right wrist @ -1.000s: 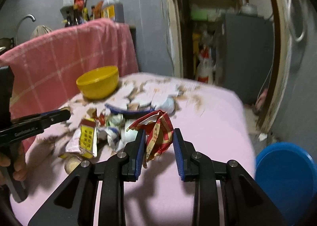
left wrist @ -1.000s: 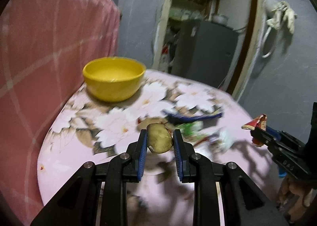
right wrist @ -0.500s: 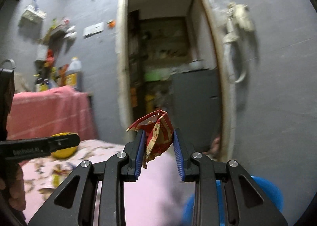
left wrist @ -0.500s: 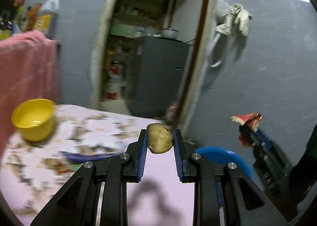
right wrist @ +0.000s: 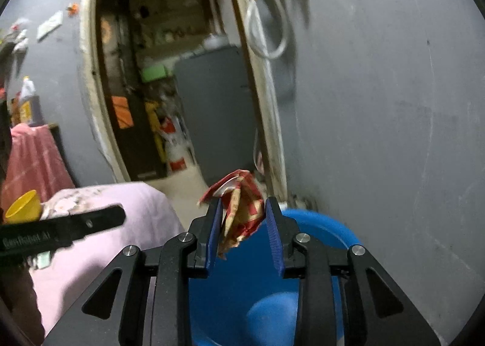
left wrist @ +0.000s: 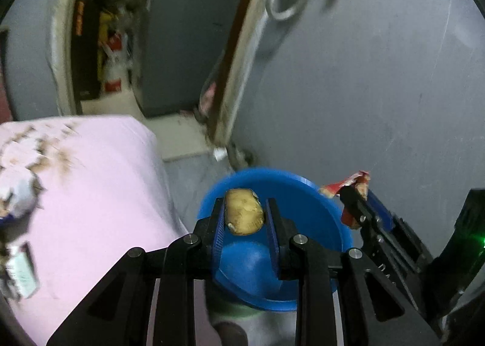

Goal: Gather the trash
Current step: 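Carry both items to the blue bucket and open both tools to drop them, then move both tools back over the trash on the table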

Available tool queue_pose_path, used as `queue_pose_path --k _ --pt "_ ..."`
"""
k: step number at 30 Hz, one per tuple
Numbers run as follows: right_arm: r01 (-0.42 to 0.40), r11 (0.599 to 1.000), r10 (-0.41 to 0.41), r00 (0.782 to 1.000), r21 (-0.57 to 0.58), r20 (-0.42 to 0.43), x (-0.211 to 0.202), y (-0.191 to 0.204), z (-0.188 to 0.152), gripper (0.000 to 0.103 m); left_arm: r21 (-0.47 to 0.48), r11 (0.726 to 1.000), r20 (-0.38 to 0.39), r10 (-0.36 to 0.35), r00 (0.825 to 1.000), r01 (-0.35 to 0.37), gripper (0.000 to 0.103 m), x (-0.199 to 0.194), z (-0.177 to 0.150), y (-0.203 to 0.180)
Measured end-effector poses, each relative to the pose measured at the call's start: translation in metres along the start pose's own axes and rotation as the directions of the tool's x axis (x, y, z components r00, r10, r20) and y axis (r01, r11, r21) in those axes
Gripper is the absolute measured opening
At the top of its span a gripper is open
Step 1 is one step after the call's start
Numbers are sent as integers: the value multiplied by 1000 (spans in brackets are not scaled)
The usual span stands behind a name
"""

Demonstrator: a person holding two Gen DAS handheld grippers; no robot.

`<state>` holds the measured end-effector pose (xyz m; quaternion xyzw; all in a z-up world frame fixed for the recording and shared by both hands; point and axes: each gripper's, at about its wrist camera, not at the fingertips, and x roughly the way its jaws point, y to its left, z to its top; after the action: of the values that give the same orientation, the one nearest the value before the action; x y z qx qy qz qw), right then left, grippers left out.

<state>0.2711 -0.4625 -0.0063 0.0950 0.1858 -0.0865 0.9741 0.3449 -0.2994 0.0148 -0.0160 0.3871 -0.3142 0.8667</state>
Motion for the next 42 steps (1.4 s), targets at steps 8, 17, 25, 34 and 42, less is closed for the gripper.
queue_pose_path --k 8,17,25,34,42 --pt "35 999 -31 991 34 -131 18 -27 -15 30 -14 1000 -157 -19 987 17 22 58 -9 6" --pt "38 997 -30 993 64 -111 15 -30 -10 50 -69 997 -115 -33 993 25 44 42 -7 11" --pt "0 998 -2 999 57 42 -5 -7 4 83 -143 989 100 54 993 -39 65 -33 2 31" --pt "-122 992 124 955 -22 271 -44 50 14 103 -238 945 350 299 888 -224 95 -148 -22 82" --pt "-260 953 302 862 -157 408 -76 118 8 103 -270 852 512 521 683 -448 99 -211 -79 101"
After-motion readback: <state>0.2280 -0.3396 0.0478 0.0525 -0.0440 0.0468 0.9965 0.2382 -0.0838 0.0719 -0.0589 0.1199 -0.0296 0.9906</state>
